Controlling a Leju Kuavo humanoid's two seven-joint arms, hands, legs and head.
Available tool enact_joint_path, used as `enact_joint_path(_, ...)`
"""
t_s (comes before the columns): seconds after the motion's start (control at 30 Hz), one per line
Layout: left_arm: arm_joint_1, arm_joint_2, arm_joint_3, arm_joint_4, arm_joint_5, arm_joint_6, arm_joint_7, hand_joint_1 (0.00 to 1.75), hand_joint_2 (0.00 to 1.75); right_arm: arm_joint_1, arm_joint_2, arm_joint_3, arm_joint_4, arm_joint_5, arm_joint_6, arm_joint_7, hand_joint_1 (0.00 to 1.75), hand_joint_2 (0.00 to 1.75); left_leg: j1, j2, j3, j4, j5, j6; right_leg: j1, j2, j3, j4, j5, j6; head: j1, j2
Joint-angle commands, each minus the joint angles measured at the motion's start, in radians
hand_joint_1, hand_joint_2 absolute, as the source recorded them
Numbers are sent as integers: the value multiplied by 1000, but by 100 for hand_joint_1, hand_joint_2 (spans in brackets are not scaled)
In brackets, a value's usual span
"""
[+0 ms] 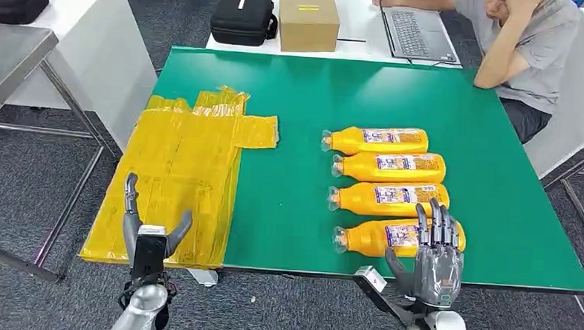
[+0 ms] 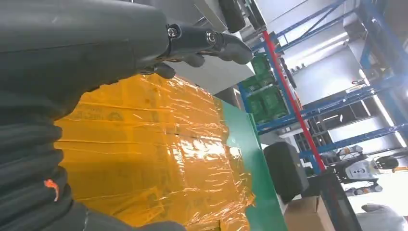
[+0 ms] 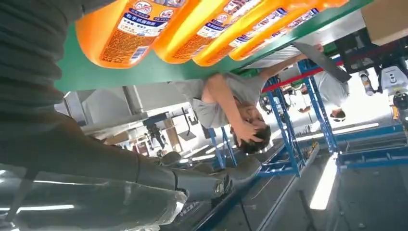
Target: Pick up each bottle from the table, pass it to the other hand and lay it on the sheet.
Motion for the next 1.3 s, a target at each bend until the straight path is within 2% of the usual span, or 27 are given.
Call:
enact_joint_path(0.03, -22, 11, -4, 49, -2, -3, 3, 0, 175, -17, -91, 70, -2, 15, 1, 54, 0, 175, 0, 1, 5, -1, -2, -1, 0, 0, 4, 0, -2, -1, 0, 0)
enact_joint_path(0.5, -22, 11, -4, 49, -2, -3, 3, 0, 175, -17, -91, 70, -2, 15, 1, 54, 0, 175, 0, 1, 2, -1, -1, -1, 0, 0, 1, 0, 0, -1, 0, 0)
enact_joint_path(0.67, -22, 11, -4, 49, -2, -3, 3, 0, 175, -17, -91, 70, -2, 15, 1, 54, 0, 175, 0, 2, 7, 0, -3, -2, 0, 1, 6, 0, -3, -2, 0, 0)
enact_joint_path(0.83, -30, -4, 29, 63, -18, -19, 3, 0, 175, -54, -149, 88, 95, 67, 1, 179, 0, 175, 0, 2, 6, 0, -3, -1, 1, 1, 6, 0, -2, -1, 0, 0)
enact_joint_path(0.93, -23, -8, 43, 52, -24, -19, 3, 0, 175, -94, -192, 122, 214, 57, 1, 235, 0, 175, 1, 2, 6, -1, -2, -1, 1, 1, 6, -2, -1, -1, 0, 0)
enact_joint_path(1.3, -27, -20, 55, 59, -50, -51, 3, 0, 175, -122, -244, 167, 328, 25, 25, 318, 0, 175, 0, 1, 5, -1, -2, -1, 1, 0, 5, -1, -2, -1, 0, 0)
